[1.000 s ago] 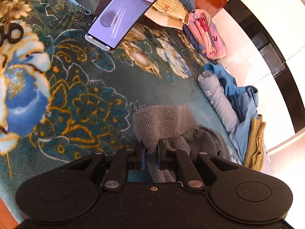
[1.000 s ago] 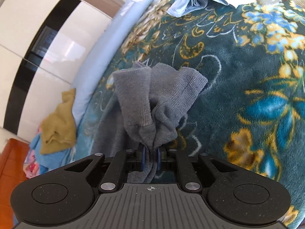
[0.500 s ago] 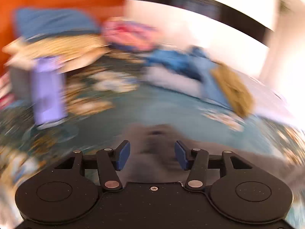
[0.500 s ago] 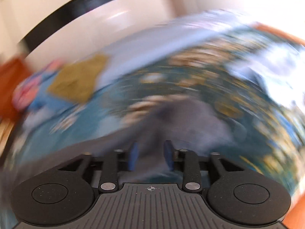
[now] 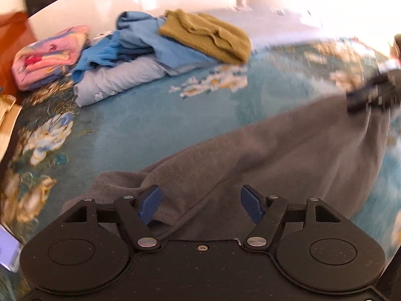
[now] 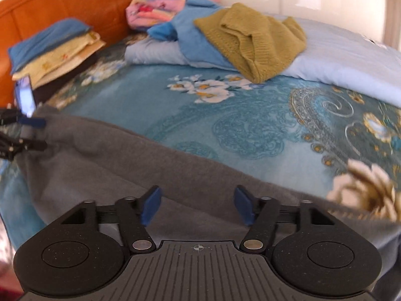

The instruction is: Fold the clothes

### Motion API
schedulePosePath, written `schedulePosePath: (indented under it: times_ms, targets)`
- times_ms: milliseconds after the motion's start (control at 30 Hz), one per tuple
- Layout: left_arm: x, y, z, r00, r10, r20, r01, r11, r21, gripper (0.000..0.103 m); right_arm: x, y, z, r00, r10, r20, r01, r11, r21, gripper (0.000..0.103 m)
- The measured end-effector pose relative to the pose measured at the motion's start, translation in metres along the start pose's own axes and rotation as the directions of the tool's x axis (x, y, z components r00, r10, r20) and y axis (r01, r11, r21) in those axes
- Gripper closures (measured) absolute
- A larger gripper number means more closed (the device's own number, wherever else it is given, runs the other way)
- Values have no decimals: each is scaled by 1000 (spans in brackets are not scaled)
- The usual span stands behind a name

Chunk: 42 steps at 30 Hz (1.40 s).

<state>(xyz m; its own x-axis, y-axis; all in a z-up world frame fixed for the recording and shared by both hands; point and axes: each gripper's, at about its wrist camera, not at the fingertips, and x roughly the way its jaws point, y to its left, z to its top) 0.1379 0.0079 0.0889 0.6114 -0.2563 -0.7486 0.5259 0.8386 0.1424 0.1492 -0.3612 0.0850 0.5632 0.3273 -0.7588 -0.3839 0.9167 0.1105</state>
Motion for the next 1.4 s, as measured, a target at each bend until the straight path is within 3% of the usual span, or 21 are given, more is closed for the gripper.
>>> schedulePosePath:
  times_ms: [133, 433, 467, 600, 667, 700, 733, 767, 867, 1067, 1133, 1333, 1367, 1400]
  targets:
    - [20, 2, -5, 997, -19, -72, 22, 999, 40, 34, 14, -8, 2, 994, -46, -99, 33, 991, -133, 40]
    - [43, 7, -9, 993, -57, -107, 65, 995, 74, 37, 15, -3, -1, 983, 22, -182, -68, 966, -251, 44]
    - [43, 7, -10, 993, -58, -103, 66, 995, 78, 41, 14, 0, -3, 983, 16, -184, -66, 962, -267, 47]
    - [42, 9, -10, 994, -59, -95, 65, 996, 61, 50, 13, 10, -8, 980, -4, -199, -52, 960, -275, 84]
    - [40, 13, -10, 995, -61, -83, 62, 998, 18, 65, 13, 11, -8, 982, -15, -191, -31, 971, -238, 96]
    - [38, 13, -10, 995, -66, -71, 66, 998, 4, 70, 13, 11, -8, 983, -22, -184, -20, 975, -220, 98]
    - [35, 12, -9, 996, -72, -57, 72, 997, -6, 84, 12, 11, -9, 984, -29, -177, -8, 979, -205, 99]
    - [32, 9, -9, 997, -65, -41, 65, 998, 2, 87, 10, 10, -9, 985, -34, -169, 2, 982, -190, 100]
    - [21, 0, -10, 1000, -29, 12, 29, 999, 32, 93, 4, 5, -6, 991, -21, -134, 5, 993, -119, 101]
    - [-2, 13, 5, 990, -34, 137, 43, 997, -61, 94, -18, -4, 6, 998, -41, -45, 38, 997, -66, 103]
    - [-4, 18, 13, 988, -48, 147, 60, 995, -81, 94, -22, -6, 13, 998, -63, -15, 62, 996, -61, 103]
    - [5, 18, 17, 991, -46, 129, 58, 995, -87, 94, -10, 1, 16, 997, 20, -77, -32, 987, -159, 101]
    - [5, 18, 16, 991, -45, 128, 58, 993, -100, 94, -6, 1, 13, 995, 24, -95, -40, 985, -169, 99]
    - [6, 18, 14, 991, -45, 126, 59, 992, -109, 94, -3, 1, 11, 993, 27, -111, -46, 984, -174, 88]
